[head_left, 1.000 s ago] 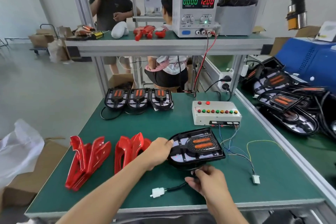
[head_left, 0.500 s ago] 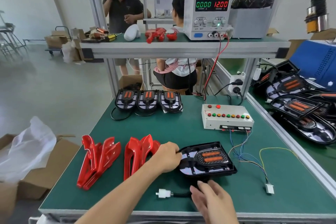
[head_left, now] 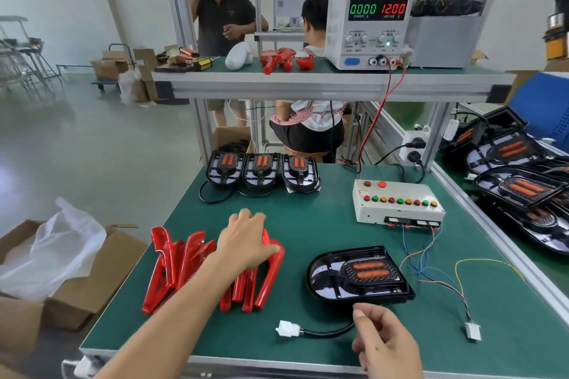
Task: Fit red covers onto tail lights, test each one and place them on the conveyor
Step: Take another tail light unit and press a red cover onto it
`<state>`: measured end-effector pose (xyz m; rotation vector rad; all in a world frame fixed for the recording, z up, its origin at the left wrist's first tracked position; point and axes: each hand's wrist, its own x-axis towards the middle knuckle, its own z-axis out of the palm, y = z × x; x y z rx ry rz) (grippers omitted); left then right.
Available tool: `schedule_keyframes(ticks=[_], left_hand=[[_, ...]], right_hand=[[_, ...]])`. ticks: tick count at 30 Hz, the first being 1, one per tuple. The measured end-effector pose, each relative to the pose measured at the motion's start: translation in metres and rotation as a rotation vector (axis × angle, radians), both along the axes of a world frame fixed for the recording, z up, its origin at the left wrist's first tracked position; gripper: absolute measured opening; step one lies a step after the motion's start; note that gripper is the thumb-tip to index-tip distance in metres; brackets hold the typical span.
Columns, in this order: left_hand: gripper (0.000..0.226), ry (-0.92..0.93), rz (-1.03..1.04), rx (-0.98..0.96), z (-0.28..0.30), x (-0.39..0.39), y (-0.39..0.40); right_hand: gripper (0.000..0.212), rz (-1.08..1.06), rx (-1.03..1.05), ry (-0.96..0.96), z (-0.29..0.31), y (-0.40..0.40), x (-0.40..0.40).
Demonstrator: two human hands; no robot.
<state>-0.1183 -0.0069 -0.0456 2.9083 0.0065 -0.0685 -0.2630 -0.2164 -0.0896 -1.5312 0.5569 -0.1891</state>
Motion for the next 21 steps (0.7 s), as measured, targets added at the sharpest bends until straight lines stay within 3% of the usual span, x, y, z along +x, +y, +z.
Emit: schedule_keyframes(ticks=[5, 10, 15, 21], left_hand=[[0.070, 0.071, -0.107, 0.123, -0.014, 0.006, 0.007], [0.066, -0.077, -0.085, -0.007, -0.009, 0.003, 0.009], [0.061, -0.348, -0.117, -0.255, 0.033, -0.007, 0.005], [0.054, -0.570, -0.199, -0.708, 0.059, -0.031, -0.036]], right_hand=[[0.014, 0.077, -0.043, -0.001, 0.000, 0.003, -0.002], [0.013, 0.098, -0.093, 0.008, -0.002, 0.001, -0.005], [0.014, 0.190, -0.069, -0.078, 0.010, -0.003, 0.001], [0.009, 0.293, -0.248, -0.246, 0.046, -0.014, 0.027]])
